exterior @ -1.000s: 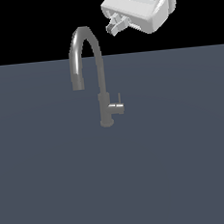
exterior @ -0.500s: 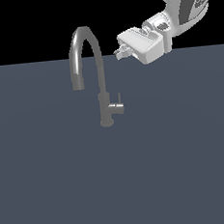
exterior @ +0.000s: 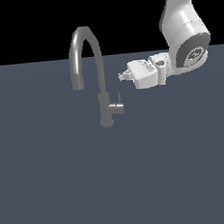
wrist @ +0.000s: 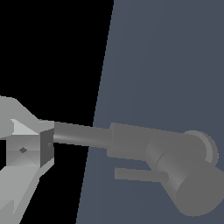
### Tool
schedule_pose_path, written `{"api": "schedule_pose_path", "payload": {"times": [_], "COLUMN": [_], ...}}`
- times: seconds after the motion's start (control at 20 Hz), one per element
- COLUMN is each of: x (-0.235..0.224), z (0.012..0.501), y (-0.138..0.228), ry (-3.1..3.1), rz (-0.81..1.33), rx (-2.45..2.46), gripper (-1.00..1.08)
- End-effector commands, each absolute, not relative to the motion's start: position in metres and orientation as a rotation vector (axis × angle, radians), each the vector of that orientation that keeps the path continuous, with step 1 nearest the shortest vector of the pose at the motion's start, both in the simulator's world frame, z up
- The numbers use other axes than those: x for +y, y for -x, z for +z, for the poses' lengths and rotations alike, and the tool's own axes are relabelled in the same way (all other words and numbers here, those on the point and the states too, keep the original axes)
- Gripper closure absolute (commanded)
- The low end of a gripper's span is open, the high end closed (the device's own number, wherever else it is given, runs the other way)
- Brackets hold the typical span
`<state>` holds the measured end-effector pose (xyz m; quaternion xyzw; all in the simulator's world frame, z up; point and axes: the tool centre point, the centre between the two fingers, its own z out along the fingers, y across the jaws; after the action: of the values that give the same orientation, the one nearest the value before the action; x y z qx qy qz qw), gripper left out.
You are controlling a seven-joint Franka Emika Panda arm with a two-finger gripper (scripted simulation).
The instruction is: Turn on the faucet by rotating a designated handle.
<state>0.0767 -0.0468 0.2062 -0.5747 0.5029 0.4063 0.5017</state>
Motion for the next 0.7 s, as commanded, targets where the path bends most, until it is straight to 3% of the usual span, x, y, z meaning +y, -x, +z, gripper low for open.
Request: {"api": "schedule_pose_path", "payload": {"times": [0.0,0.65], "x": [-0.047,-0.044], "z": [0.188,0.138], "y": [-0.083,-0.096], "ry": [1.297,1.055], "rz": [1.002,1.046], "rx": [1.241,1.301], "gripper": [1.08,1.08]}}
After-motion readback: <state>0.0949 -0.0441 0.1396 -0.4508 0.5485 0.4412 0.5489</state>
